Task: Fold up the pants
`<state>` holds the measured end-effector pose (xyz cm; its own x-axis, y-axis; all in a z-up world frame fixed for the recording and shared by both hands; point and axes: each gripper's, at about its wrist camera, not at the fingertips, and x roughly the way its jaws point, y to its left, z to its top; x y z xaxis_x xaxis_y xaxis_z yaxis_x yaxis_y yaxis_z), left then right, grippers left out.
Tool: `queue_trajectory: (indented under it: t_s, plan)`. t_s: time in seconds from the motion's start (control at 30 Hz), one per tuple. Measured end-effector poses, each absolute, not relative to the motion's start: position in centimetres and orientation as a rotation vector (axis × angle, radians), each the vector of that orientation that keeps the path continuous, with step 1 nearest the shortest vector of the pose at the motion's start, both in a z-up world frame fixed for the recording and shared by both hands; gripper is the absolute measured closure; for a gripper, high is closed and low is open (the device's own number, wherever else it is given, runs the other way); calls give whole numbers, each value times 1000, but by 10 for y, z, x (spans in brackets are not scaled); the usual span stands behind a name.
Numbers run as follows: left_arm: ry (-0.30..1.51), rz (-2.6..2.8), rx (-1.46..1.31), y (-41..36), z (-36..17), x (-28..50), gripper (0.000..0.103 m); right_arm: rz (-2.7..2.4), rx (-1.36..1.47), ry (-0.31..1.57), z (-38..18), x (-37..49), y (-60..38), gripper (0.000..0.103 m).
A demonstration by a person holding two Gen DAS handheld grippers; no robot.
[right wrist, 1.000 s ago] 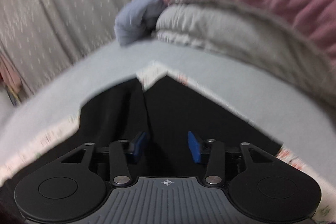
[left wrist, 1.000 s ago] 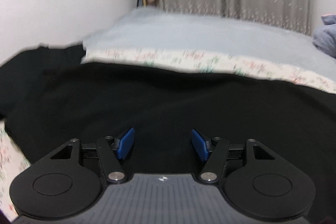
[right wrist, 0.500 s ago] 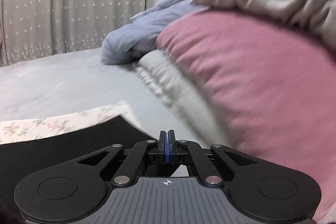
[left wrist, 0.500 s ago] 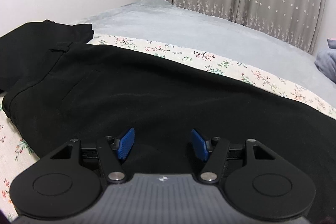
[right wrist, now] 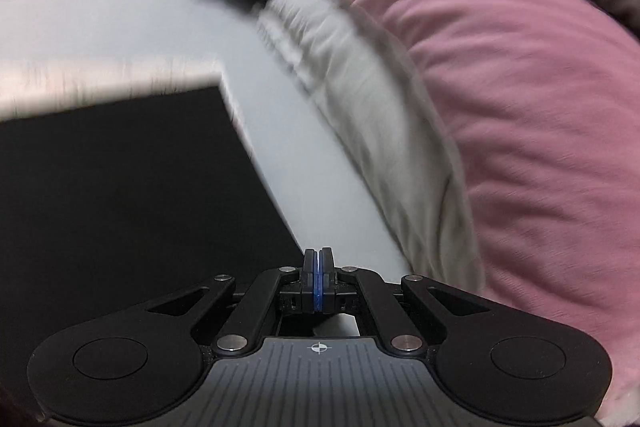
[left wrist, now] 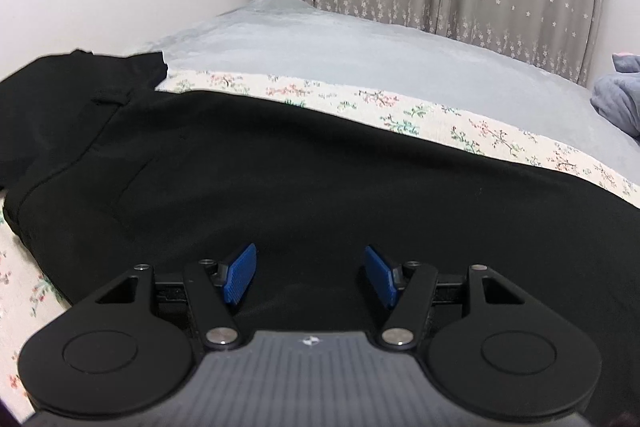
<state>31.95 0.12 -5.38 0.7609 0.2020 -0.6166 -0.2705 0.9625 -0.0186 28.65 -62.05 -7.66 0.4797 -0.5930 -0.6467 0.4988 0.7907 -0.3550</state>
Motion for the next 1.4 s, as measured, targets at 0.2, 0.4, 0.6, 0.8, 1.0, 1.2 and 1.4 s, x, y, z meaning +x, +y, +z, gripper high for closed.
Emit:
queue_trajectory:
  t_s: [0.2,0.4,0.6,0.8,1.0,1.2,1.4]
  plan:
    - [645,260,-124,11,-47,308,29,-738,-140,727,-68,274,-607,97]
    - [618,288,-231,45,-29,279,27,-611,-92,633,-47,260,-558,96]
    - [619,417,-373,116,-27,240,26,-316,127,643,-43,233,-476,90]
    - [699,485,-566,181,-28,219,26,237,-34,662,-42,186,-321,88]
    - [687,437,-577,213,-22,214,25,549,-328,596,-69,154,-176,85]
    - [667,331,-703,232,-52,229,14,498,-365,493,-75,172,-125,74]
    - [570,296,-777,243,-56,242,4,454,-525,386,-79,175,-92,51]
